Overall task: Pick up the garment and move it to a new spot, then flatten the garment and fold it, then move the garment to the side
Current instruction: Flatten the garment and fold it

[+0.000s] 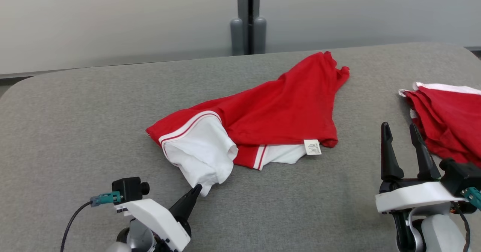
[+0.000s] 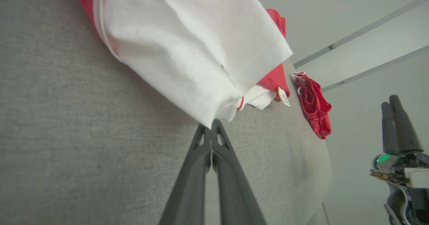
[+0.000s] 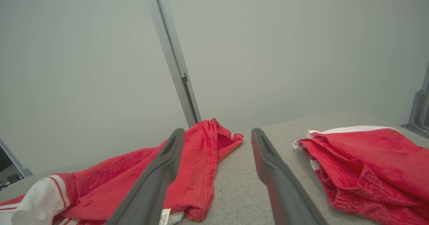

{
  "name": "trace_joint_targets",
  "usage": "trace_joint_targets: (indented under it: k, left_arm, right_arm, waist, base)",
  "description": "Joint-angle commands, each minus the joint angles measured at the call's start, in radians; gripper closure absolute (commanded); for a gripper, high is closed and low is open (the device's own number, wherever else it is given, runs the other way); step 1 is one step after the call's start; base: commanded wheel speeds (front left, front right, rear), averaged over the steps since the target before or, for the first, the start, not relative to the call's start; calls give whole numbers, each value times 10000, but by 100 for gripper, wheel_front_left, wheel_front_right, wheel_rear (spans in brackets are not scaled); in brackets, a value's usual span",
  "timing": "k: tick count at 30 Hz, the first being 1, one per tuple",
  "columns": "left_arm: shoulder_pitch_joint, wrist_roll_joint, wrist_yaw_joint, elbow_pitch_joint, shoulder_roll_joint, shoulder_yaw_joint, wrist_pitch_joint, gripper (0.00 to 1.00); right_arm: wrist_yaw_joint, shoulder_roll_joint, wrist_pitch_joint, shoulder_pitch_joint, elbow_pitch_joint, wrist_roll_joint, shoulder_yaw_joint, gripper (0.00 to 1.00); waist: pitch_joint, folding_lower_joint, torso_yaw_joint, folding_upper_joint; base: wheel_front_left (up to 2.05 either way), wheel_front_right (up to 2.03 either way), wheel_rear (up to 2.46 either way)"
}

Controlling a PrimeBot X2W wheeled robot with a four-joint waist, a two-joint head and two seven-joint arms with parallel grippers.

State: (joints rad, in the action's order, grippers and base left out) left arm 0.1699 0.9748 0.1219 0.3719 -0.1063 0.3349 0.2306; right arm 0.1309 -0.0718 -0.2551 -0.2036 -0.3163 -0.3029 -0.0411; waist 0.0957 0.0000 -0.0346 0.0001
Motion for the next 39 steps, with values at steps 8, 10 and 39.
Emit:
trace_joint_targets:
  k: [8,10,39]
  left_arm:
    - [-1624,148,-769,-3118,-2093,-219,1933,100]
    - [-2024,222,-951,-3736,-2627,-303,2428,100]
    - [-2194,-3709,-2333,-4042,-2446,-1264,-3328,0]
  right_arm:
    - [-3,-71,62,237,135,23,308,0]
    - [-3,-71,106,254,167,15,386,0]
    - [-3,-18,479,543,107,43,194,0]
  waist:
    - [-335,0,1367,-1]
    - [-313,0,1434,-1]
    - [-468,0,633,-1]
  base:
    - [0,0,0]
    - [0,0,0]
    - [0,0,0]
